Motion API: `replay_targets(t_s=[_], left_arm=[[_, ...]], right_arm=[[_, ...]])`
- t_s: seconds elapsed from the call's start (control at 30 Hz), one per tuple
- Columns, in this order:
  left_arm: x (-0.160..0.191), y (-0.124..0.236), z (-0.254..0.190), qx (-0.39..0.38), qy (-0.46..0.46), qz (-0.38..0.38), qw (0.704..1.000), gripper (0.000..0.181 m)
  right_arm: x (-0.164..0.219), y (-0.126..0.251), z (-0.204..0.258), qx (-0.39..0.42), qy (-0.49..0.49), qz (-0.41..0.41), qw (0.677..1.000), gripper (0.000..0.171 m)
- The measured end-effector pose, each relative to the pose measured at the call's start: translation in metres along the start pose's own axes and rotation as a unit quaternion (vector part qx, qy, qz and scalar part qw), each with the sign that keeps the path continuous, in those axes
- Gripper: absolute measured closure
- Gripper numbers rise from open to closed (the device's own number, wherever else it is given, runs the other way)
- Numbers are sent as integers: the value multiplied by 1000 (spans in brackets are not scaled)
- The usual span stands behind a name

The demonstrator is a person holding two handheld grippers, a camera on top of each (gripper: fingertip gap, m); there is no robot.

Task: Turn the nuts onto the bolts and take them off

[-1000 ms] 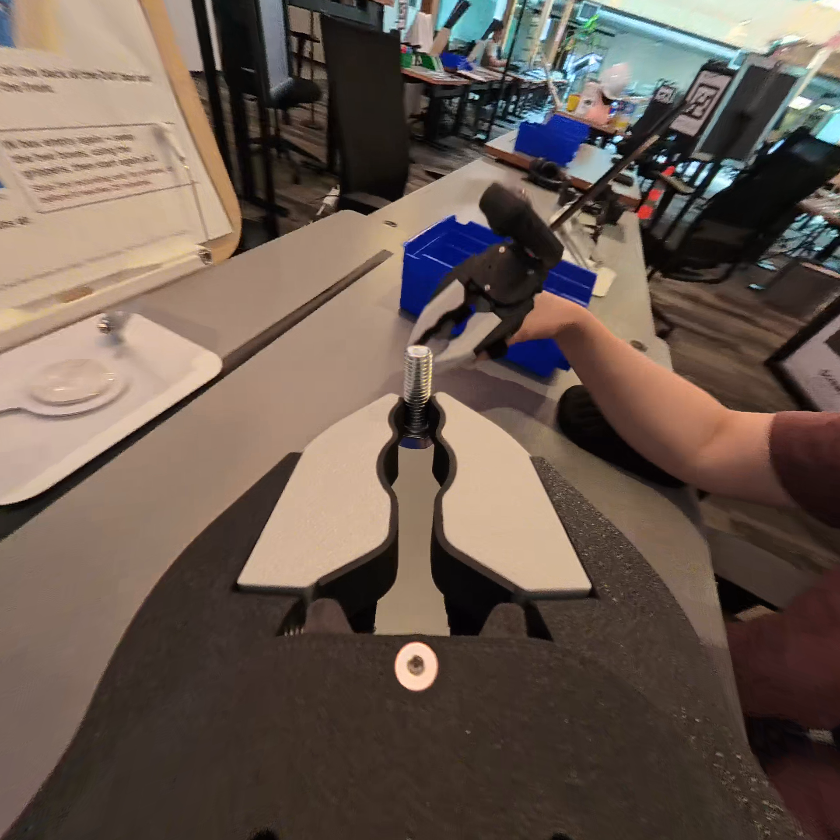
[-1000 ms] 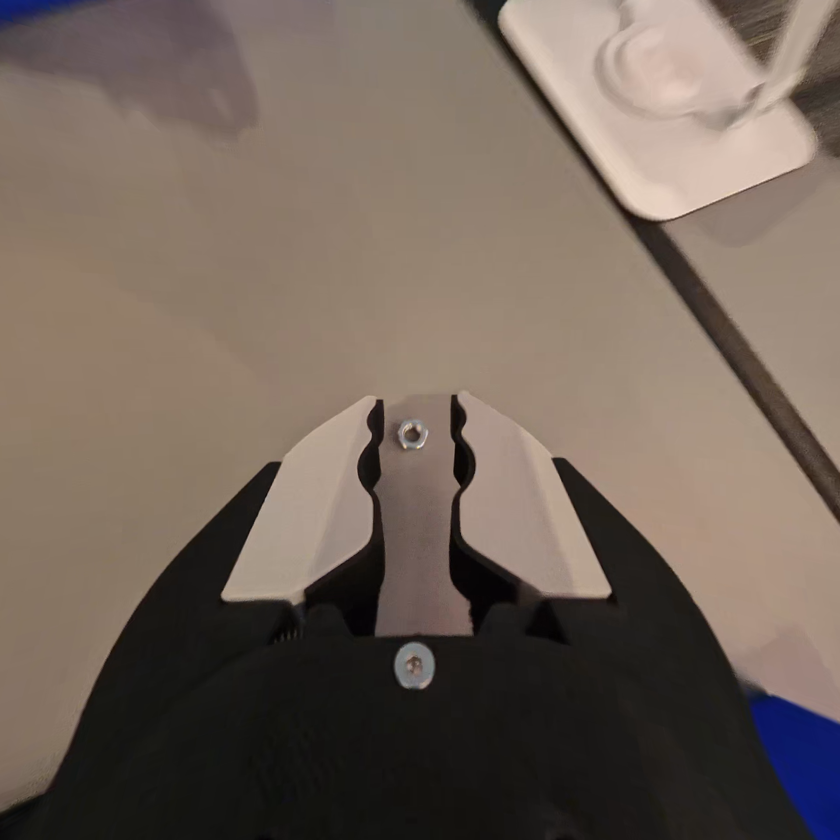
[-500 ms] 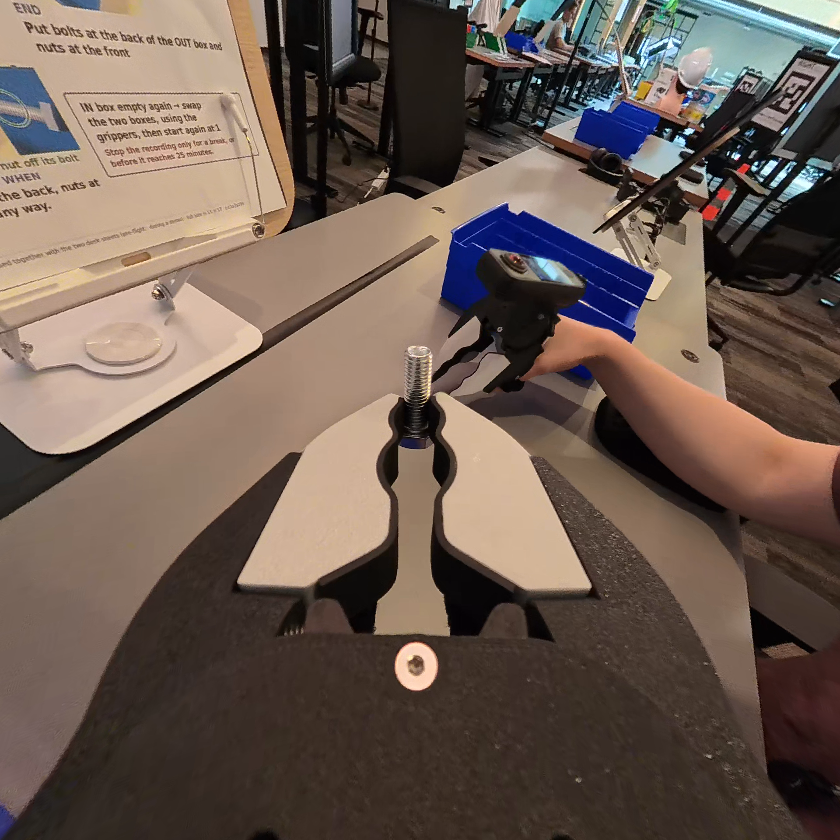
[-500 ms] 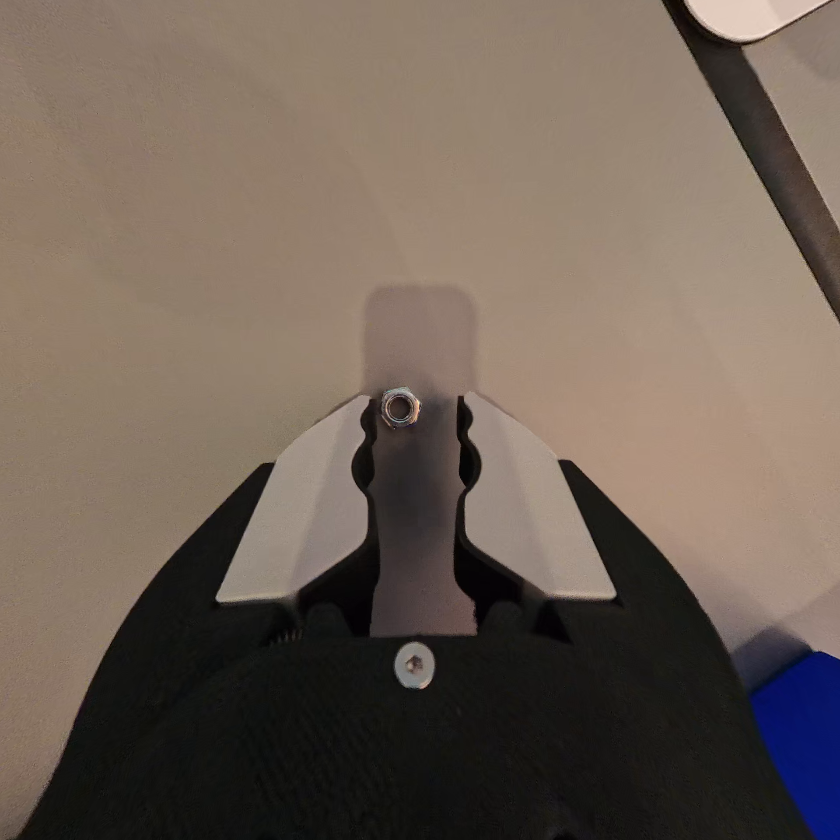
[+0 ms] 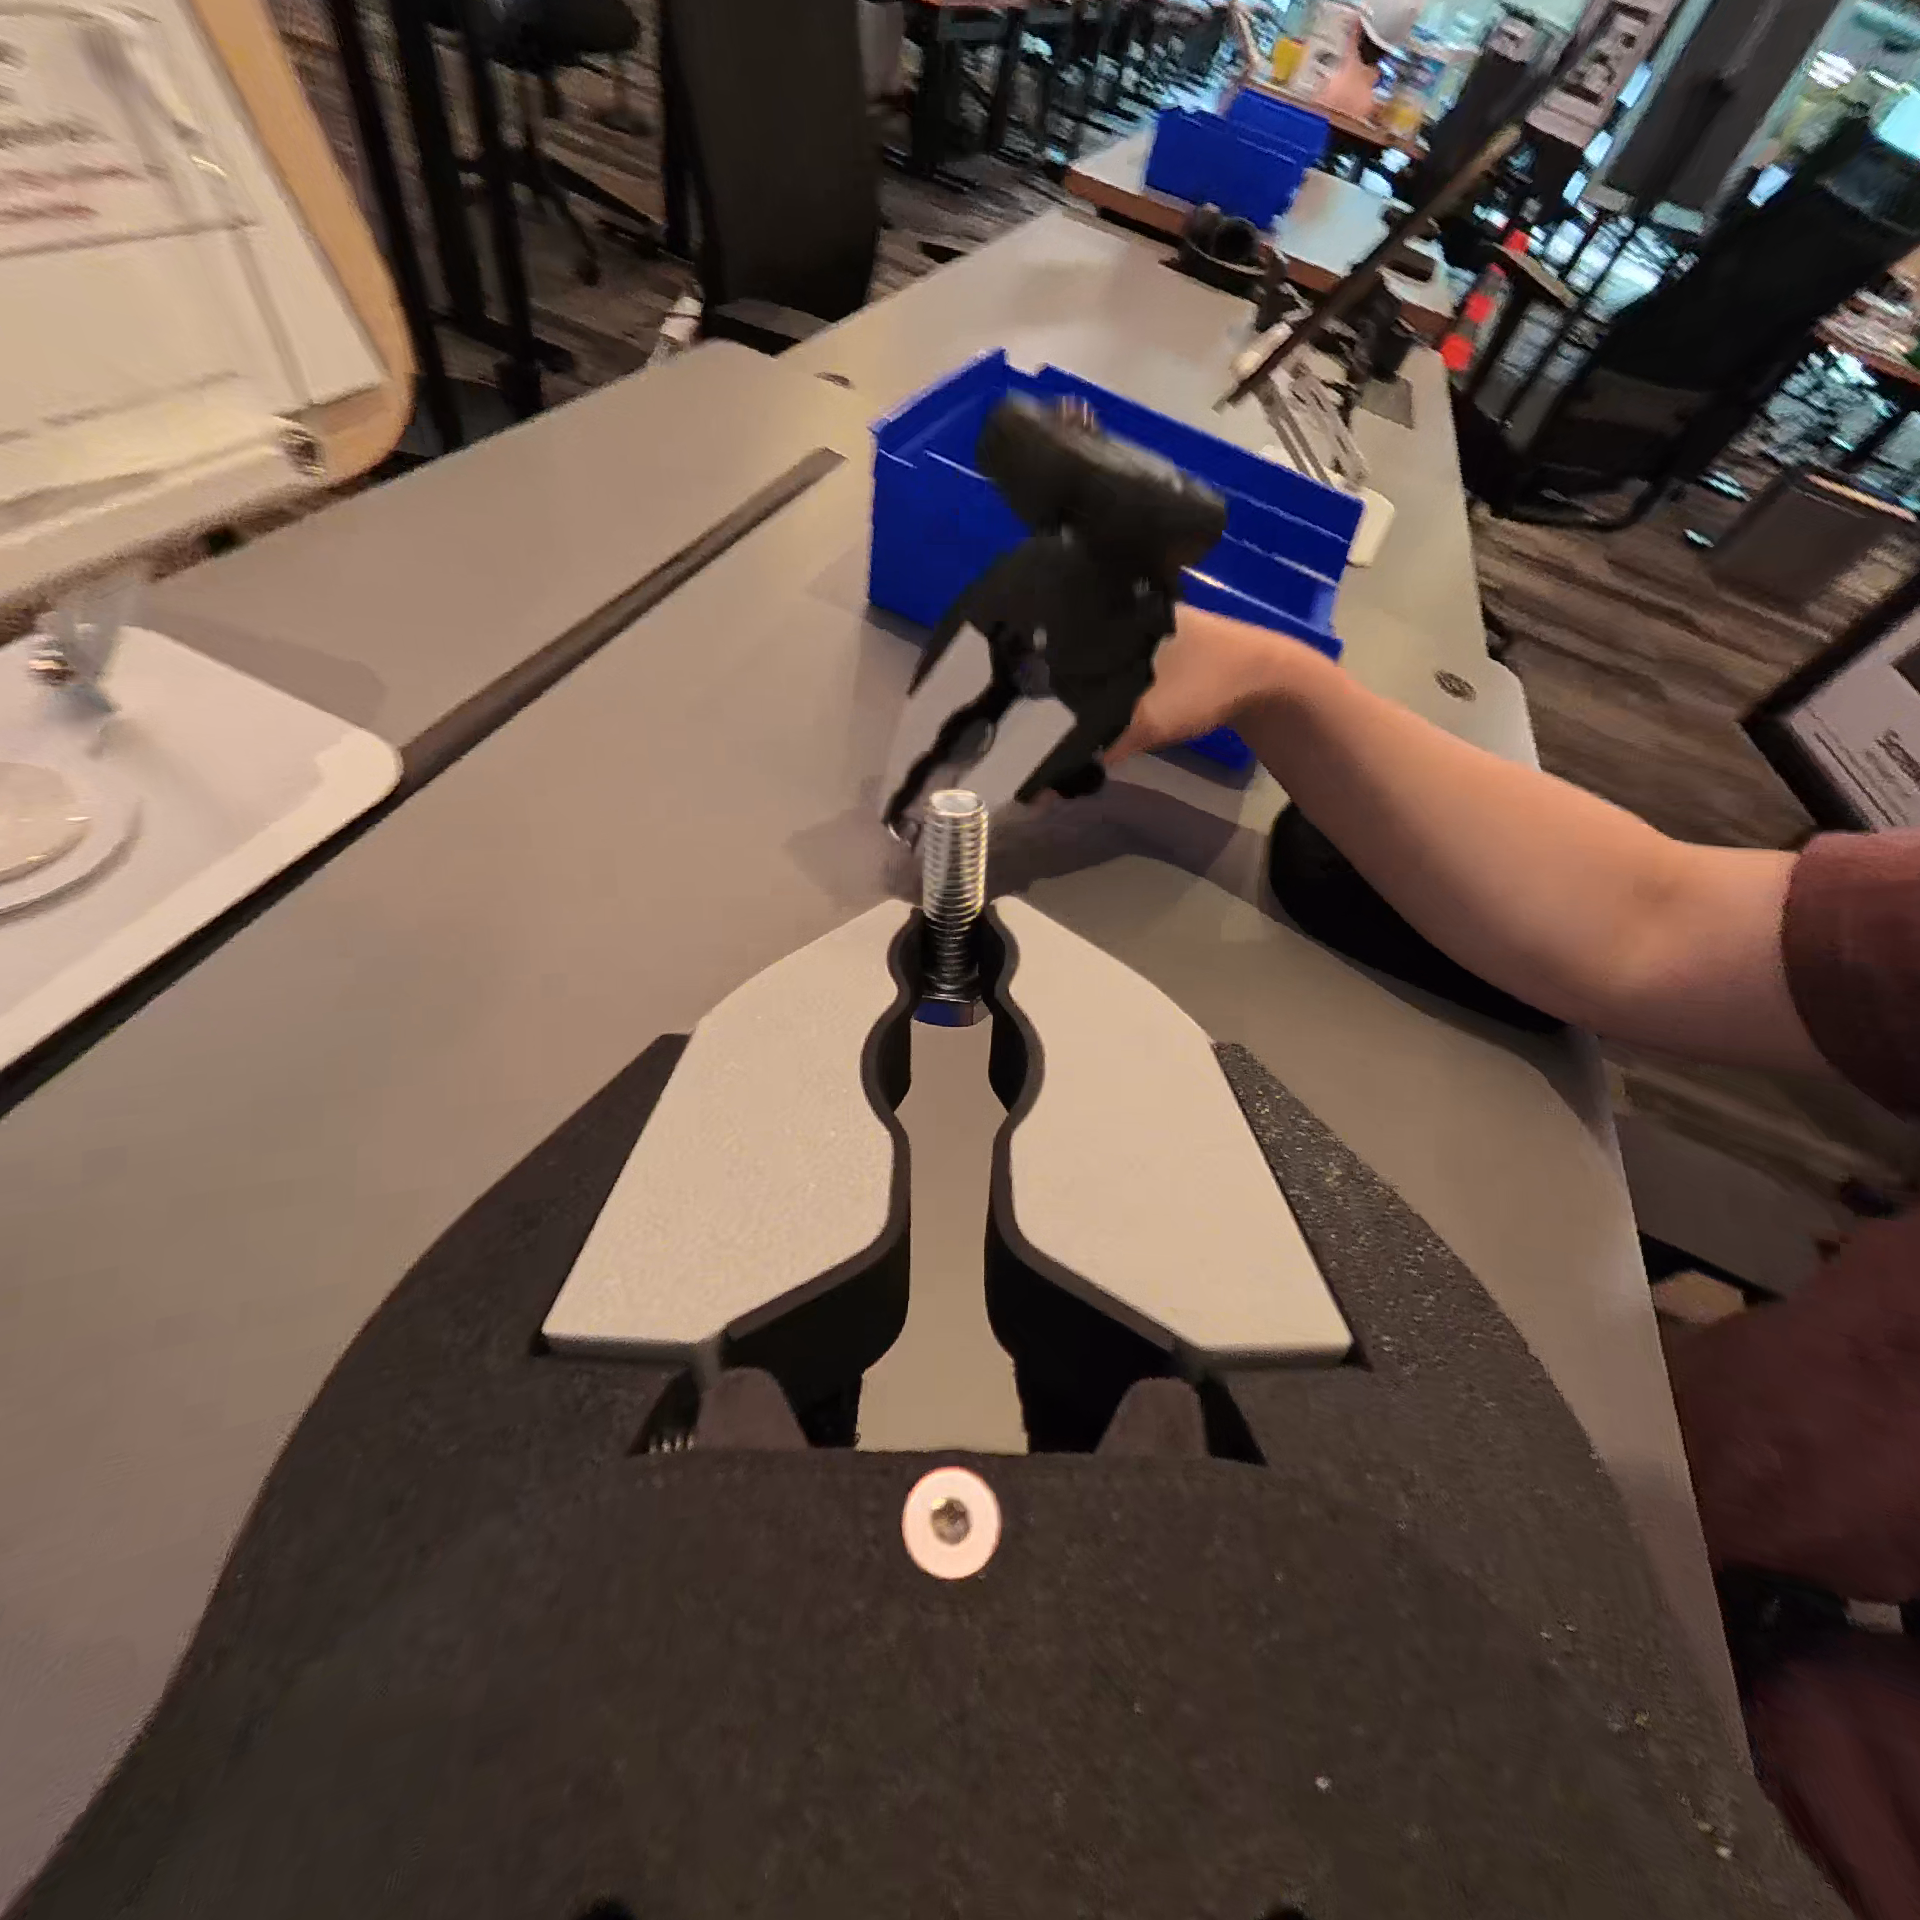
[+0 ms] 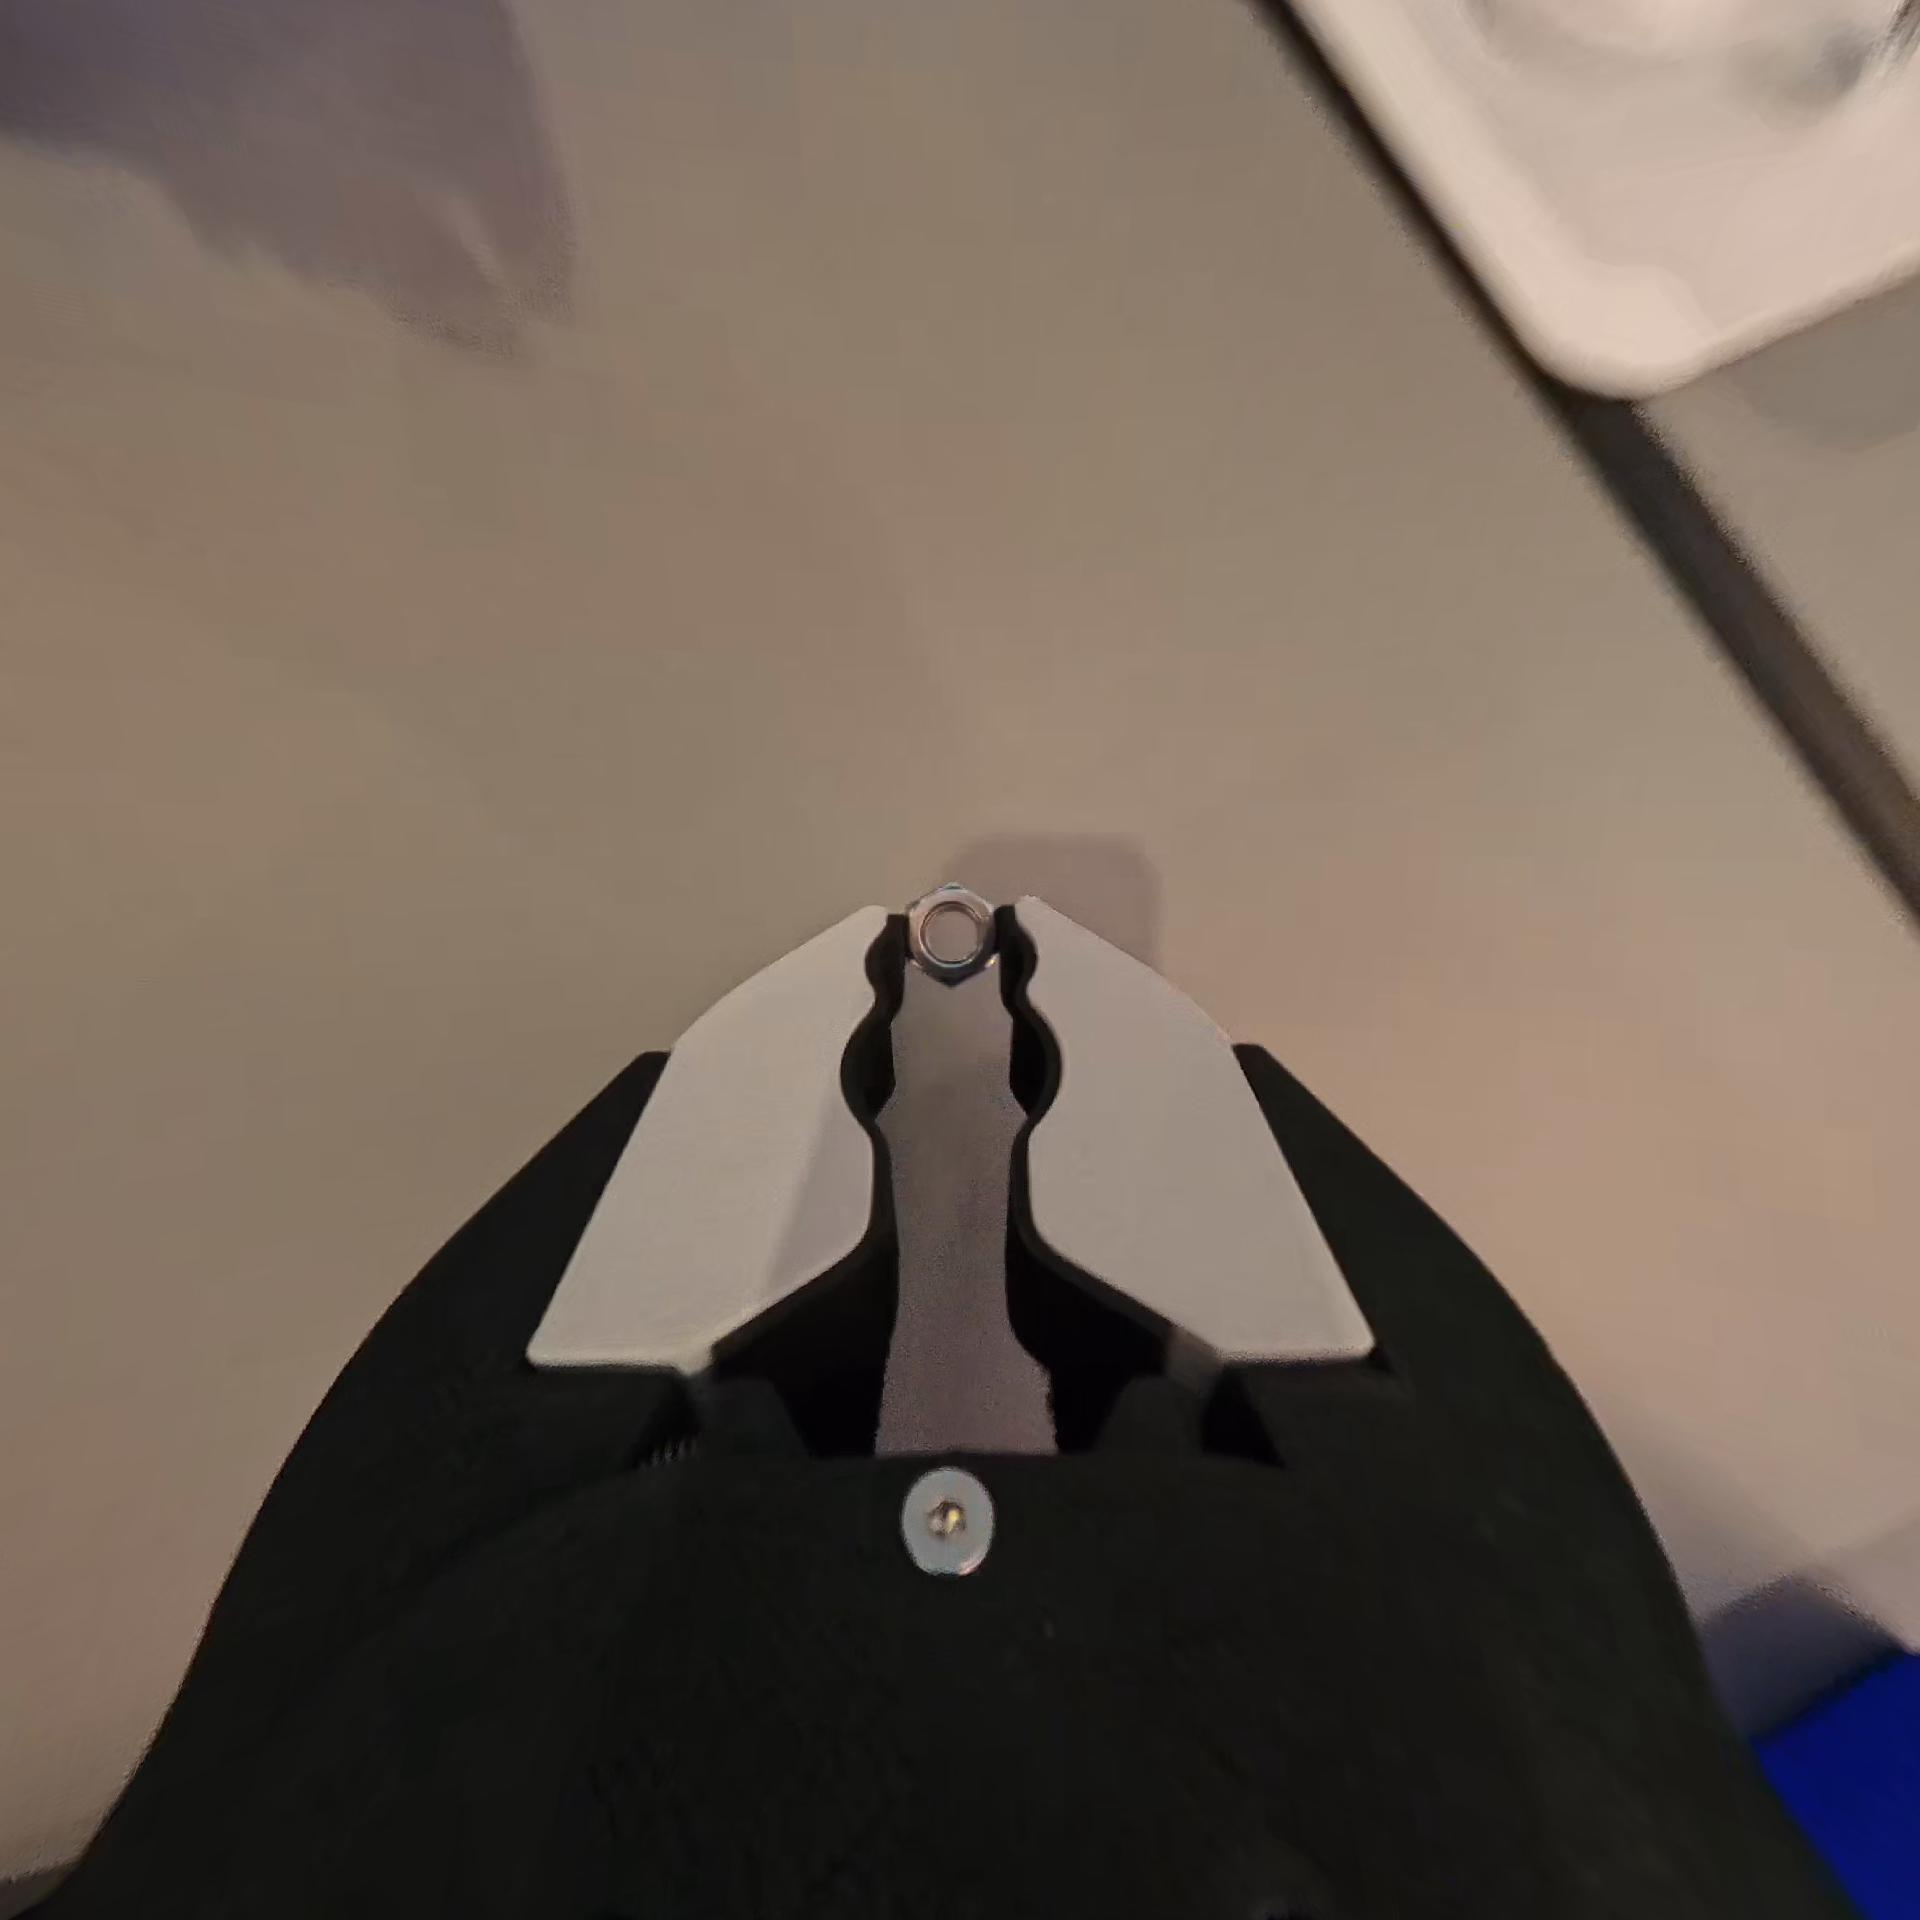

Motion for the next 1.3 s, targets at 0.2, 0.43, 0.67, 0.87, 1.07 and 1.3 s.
replay_targets(t_s=[0.2,0.43,0.67,0.87,1.07,1.3], left_arm=[[26,-54,-22,81,-45,56,994,172],[36,-76,-46,101,-130,98,981,172],[32,-74,-52,103,-152,97,978,172],[32,-72,-61,132,-186,98,969,172],[30,-65,-75,213,-197,70,954,172],[26,-56,-90,307,-176,39,934,172]], right_arm=[[-65,81,69,-136,80,-191,969,153],[-69,67,109,-158,165,-120,966,153],[-68,56,118,-163,187,-91,965,153],[-65,58,128,-185,218,-77,955,153],[-61,69,142,-245,259,-97,929,153],[-59,81,161,-274,313,-111,903,152]])
Point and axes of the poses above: each gripper's, where its closed fingertips meet, y back along the fingers, x out of its underside, z = x × y across the jaws, the point moved 8 cm from there along y, back along the fingers, and after that the axes turned 9 degrees about -y, right-handed, at the moved point
